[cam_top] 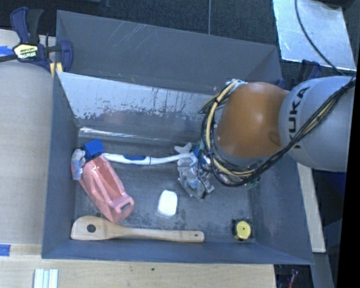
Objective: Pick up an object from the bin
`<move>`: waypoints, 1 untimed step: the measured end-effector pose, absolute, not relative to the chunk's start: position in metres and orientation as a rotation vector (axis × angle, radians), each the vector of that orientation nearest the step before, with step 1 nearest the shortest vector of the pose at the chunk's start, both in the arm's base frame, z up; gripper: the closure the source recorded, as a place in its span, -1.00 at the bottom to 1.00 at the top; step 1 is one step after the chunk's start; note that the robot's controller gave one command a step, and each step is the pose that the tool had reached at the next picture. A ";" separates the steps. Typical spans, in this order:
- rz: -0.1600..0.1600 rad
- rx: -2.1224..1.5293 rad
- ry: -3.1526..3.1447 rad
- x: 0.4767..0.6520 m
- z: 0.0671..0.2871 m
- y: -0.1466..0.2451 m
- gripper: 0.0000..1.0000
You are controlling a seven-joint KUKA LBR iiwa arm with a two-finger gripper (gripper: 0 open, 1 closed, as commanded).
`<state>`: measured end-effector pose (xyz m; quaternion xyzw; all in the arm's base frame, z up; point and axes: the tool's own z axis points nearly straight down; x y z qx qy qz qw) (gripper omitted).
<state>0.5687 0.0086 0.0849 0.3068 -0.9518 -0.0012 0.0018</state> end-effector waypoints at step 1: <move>0.001 0.964 -2.996 0.571 0.122 0.008 1.00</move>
Offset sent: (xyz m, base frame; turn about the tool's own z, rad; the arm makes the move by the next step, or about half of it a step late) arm 0.0018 -0.0001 0.0262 0.0009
